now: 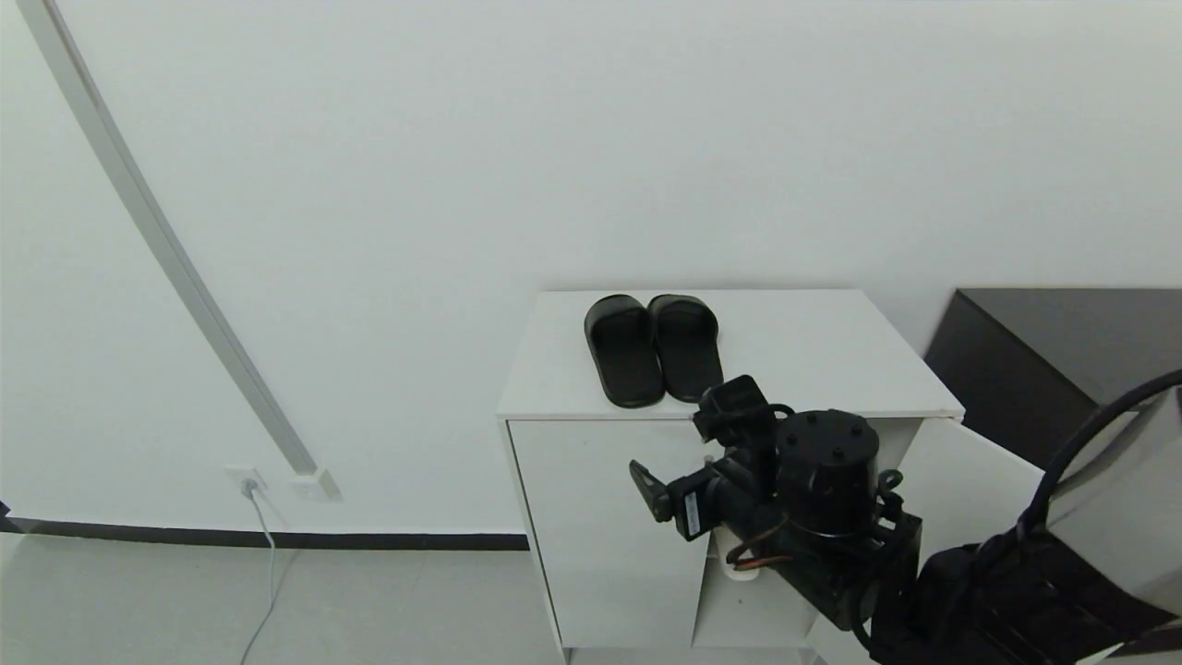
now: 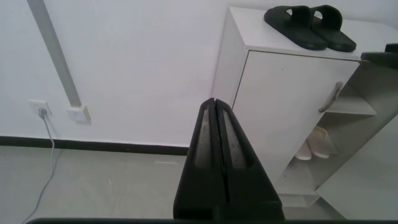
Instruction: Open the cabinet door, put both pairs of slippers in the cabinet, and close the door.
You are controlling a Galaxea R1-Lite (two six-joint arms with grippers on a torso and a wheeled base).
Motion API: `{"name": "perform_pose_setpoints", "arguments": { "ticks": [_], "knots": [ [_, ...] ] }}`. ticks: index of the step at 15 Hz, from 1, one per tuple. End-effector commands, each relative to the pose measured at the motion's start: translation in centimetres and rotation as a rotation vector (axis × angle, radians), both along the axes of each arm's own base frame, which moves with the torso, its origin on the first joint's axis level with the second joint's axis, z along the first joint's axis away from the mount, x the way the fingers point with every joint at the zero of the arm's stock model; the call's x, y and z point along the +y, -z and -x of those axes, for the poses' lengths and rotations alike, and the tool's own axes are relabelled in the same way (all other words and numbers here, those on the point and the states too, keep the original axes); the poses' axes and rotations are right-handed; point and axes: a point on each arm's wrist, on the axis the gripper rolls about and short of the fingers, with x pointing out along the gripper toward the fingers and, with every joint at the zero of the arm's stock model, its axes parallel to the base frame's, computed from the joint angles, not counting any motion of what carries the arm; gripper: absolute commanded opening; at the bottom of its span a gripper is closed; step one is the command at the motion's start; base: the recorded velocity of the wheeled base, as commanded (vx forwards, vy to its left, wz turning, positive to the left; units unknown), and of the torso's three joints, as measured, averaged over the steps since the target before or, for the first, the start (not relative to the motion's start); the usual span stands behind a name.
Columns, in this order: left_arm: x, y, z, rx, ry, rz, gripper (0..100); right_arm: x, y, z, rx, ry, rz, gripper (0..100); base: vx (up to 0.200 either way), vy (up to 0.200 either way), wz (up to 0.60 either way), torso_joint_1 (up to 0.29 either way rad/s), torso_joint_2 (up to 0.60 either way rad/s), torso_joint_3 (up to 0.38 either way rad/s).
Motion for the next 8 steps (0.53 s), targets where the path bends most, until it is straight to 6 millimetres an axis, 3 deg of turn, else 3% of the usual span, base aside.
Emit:
{"name": "perform_pose_setpoints", "arguments": {
  "ticks": [1,3,7,8],
  "knots": [
    [0.0,0.0,0.0,-0.001,-0.001,0.000,0,0.3,-4.5,-0.3,-0.033,0.040,-0.055,100,0.000,0.000,0.00,0.000,0.00,0.000],
    [0.0,0.0,0.0,0.001,0.001,-0.003,0,0.9,-5.6,-0.7,0.007,0.085,-0.073,100,0.000,0.000,0.00,0.000,0.00,0.000],
    [0.0,0.0,0.0,0.000,0.003,-0.005,0,1.8,-5.1,-0.7,0.103,0.167,-0.029,100,0.000,0.000,0.00,0.000,0.00,0.000],
    [0.0,0.0,0.0,0.001,0.004,-0.005,0,1.8,-5.0,-0.7,0.103,0.167,-0.028,100,0.200,0.000,0.00,-0.002,0.00,-0.002]
  ]
}}
